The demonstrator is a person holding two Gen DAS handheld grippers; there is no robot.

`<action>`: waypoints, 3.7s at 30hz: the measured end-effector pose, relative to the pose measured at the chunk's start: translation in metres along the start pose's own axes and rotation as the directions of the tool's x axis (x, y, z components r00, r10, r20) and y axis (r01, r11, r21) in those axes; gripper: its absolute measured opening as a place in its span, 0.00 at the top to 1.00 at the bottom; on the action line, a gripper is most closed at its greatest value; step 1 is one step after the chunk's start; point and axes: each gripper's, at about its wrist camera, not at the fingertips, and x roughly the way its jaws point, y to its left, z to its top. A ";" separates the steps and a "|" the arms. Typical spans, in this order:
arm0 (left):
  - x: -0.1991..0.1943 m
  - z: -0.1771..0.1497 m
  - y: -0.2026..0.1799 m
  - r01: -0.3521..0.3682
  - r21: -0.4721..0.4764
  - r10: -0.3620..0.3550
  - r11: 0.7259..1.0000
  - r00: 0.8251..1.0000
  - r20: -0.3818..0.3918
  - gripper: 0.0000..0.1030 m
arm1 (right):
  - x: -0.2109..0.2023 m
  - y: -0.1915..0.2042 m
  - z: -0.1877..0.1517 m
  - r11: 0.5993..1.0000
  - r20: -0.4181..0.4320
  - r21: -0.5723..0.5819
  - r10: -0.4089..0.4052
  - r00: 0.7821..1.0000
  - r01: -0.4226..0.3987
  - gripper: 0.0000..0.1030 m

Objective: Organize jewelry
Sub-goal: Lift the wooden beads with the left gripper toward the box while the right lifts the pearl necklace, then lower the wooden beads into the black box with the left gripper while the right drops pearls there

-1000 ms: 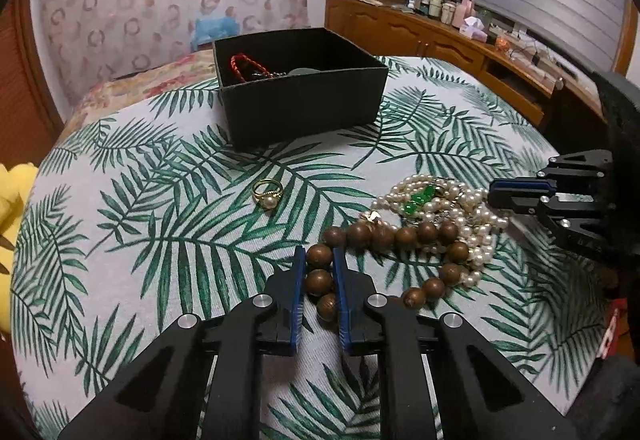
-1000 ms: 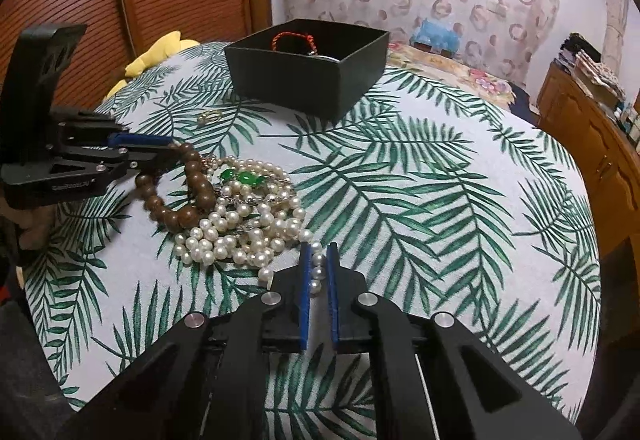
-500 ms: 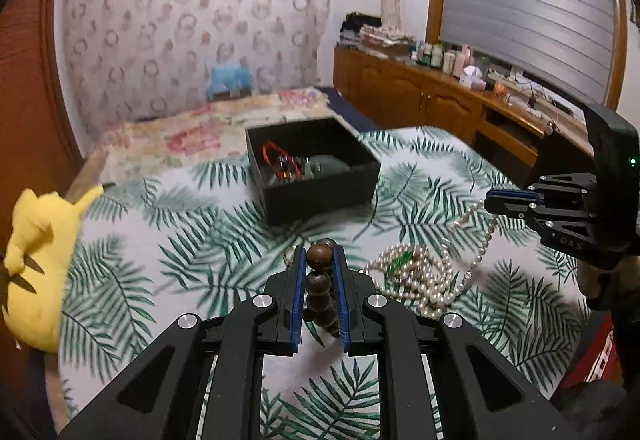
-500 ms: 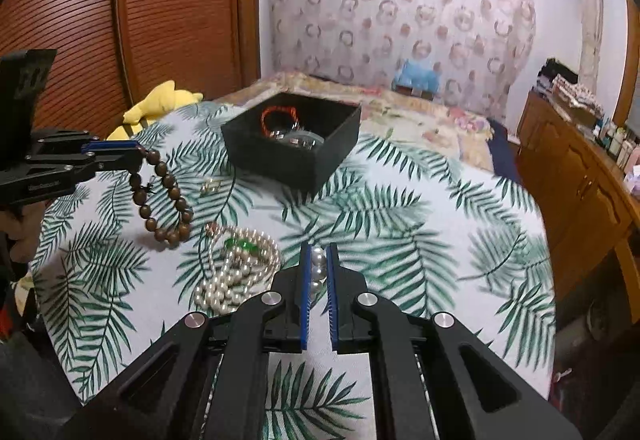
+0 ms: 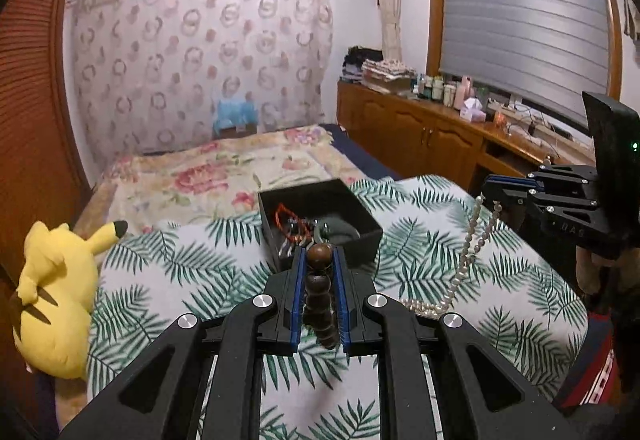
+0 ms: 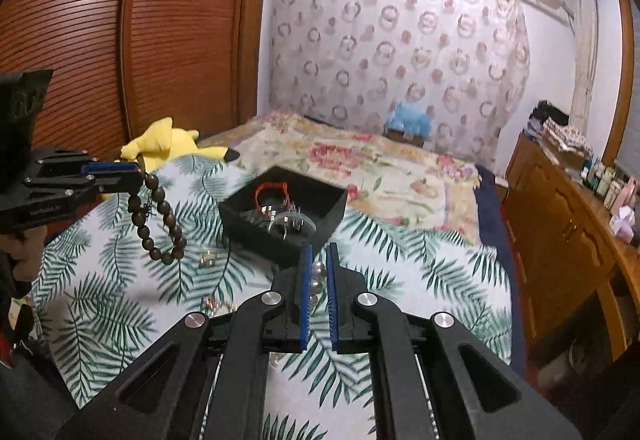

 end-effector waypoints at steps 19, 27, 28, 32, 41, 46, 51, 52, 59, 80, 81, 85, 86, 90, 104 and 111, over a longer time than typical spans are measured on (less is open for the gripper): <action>0.002 0.042 0.007 -0.004 0.002 0.004 1.000 0.998 0.062 0.88 | -0.010 -0.016 0.068 0.998 0.091 -0.048 -0.037 0.995 0.042 0.92; 0.015 0.061 0.012 -0.004 0.005 0.004 1.000 0.998 0.064 0.88 | 0.000 -0.022 0.104 0.997 0.125 -0.068 -0.029 0.992 0.038 0.92; 0.019 0.063 0.013 -0.002 0.004 0.002 1.000 0.998 0.061 0.88 | 0.002 -0.023 0.110 0.997 0.131 -0.071 -0.027 0.991 0.037 0.92; 0.036 0.069 0.016 0.007 -0.002 -0.007 1.000 0.999 0.039 0.88 | 0.009 -0.026 0.130 0.996 0.148 -0.084 -0.021 0.989 0.034 0.92; 0.071 0.071 0.029 0.017 -0.023 -0.018 1.000 1.000 -0.014 0.88 | 0.036 -0.032 0.168 0.995 0.168 -0.099 0.013 0.986 0.004 0.92; 0.087 0.071 0.037 0.024 -0.040 -0.025 0.999 0.999 -0.042 0.88 | 0.056 -0.030 0.179 0.994 0.156 -0.108 0.035 0.987 -0.019 0.92; 0.099 0.068 0.039 0.031 -0.049 -0.034 0.998 0.997 -0.067 0.88 | 0.087 -0.027 0.173 0.993 0.115 -0.113 0.051 0.992 -0.038 0.92; 0.102 0.067 0.040 0.032 -0.048 -0.035 0.998 0.997 -0.070 0.88 | 0.094 -0.027 0.171 0.993 0.103 -0.113 0.053 0.993 -0.041 0.92; 0.118 0.059 0.041 0.041 -0.054 -0.047 0.998 0.993 -0.105 0.88 | 0.134 -0.022 0.145 0.993 0.021 -0.088 0.081 0.996 -0.079 0.92; 0.147 0.035 0.036 0.043 -0.059 -0.053 0.997 0.981 -0.188 0.88 | 0.185 -0.013 0.053 0.981 -0.148 0.081 0.189 0.971 -0.179 0.91; 0.149 0.034 0.036 0.043 -0.059 -0.053 0.997 0.980 -0.193 0.88 | 0.185 -0.014 0.052 0.981 -0.149 0.082 0.188 0.971 -0.177 0.91; 0.152 0.030 0.036 0.042 -0.061 -0.053 0.997 0.978 -0.203 0.88 | 0.176 -0.019 0.047 0.983 -0.144 0.099 0.169 0.975 -0.156 0.88; 0.153 0.029 0.036 0.042 -0.062 -0.054 0.997 0.977 -0.206 0.88 | 0.173 -0.021 0.045 0.983 -0.141 0.104 0.167 0.976 -0.153 0.87; 0.154 0.026 0.036 0.042 -0.063 -0.054 0.997 0.975 -0.213 0.88 | 0.162 -0.029 0.032 0.984 -0.148 0.121 0.147 0.978 -0.130 0.86; 0.145 0.031 0.021 0.056 -0.036 -0.062 0.998 0.979 -0.193 0.88 | 0.133 -0.046 -0.009 0.977 -0.181 0.195 0.117 0.977 -0.081 0.86; 0.127 0.028 0.018 0.044 -0.031 -0.048 0.999 0.982 -0.182 0.88 | 0.118 -0.046 -0.026 0.974 -0.191 0.216 0.114 0.975 -0.071 0.86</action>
